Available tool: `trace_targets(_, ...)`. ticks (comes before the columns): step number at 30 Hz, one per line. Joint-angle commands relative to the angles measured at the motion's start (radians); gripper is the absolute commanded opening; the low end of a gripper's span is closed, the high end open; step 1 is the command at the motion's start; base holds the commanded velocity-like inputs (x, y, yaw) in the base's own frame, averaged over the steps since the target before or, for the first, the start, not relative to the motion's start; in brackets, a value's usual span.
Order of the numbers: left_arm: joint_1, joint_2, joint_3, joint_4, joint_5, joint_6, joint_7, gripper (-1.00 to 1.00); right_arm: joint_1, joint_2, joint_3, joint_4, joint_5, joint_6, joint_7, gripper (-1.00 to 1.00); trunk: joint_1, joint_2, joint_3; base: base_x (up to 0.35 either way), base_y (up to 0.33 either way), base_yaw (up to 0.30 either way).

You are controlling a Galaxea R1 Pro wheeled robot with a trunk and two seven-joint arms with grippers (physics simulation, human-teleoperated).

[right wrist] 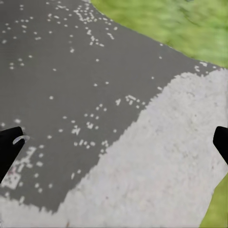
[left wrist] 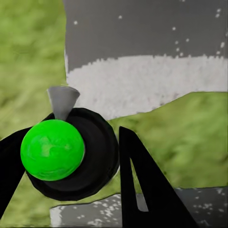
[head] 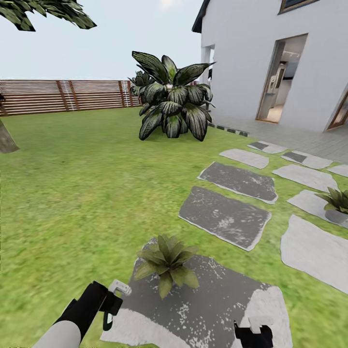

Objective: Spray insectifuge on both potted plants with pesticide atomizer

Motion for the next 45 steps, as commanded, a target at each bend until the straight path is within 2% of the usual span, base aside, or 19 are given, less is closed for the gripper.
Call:
trace_targets(1,0.0,-0.003,0.007,0.002,-0.005,0.003,0.008,-1.0,-0.001,0.0,-0.007,0.001,0.011,-0.003,-0.002,1.0,0.0,0.0,-0.001,0.0,0.0,0.024)
trace_targets(9,0.0,-0.006,0.006,0.008,0.002,0.014,0.015,-1.0,-0.001,-0.001,-0.007,0.001,0.011,-0.003,-0.002,1.0,0.0,0.0,-0.001,0.104,0.0,0.005)
trace_targets(16,0.0,-0.012,0.005,0.009,-0.001,0.057,0.014,-1.0,0.0,-0.001,-0.007,0.001,0.011,-0.003,-0.002,1.0,0.0,0.0,-0.001,0.272,0.0,0.0)
trace_targets(25,0.006,-0.006,-0.003,0.011,-0.005,0.115,0.014,-1.0,-0.001,-0.001,-0.007,0.001,0.011,-0.003,-0.002,1.0,0.0,0.0,-0.001,0.018,0.0,0.003)
trace_targets(32,0.007,-0.011,-0.002,0.052,-0.058,0.119,0.012,-1.0,-0.001,-0.001,-0.007,0.001,0.011,-0.003,-0.002,1.0,0.0,0.0,-0.003,0.0,0.0,0.136)
trace_targets(39,0.007,-0.013,0.0,0.058,-0.064,0.119,0.013,-1.0,-0.001,-0.001,-0.007,0.001,0.011,-0.003,-0.002,1.0,0.0,0.0,-0.003,0.0,-0.01,0.016)
trace_targets(45,0.006,-0.016,0.003,0.058,-0.065,0.119,0.013,-1.0,-0.001,-0.001,-0.007,0.001,0.011,-0.003,-0.002,1.0,0.0,0.0,-0.003,0.0,-0.21,0.0)
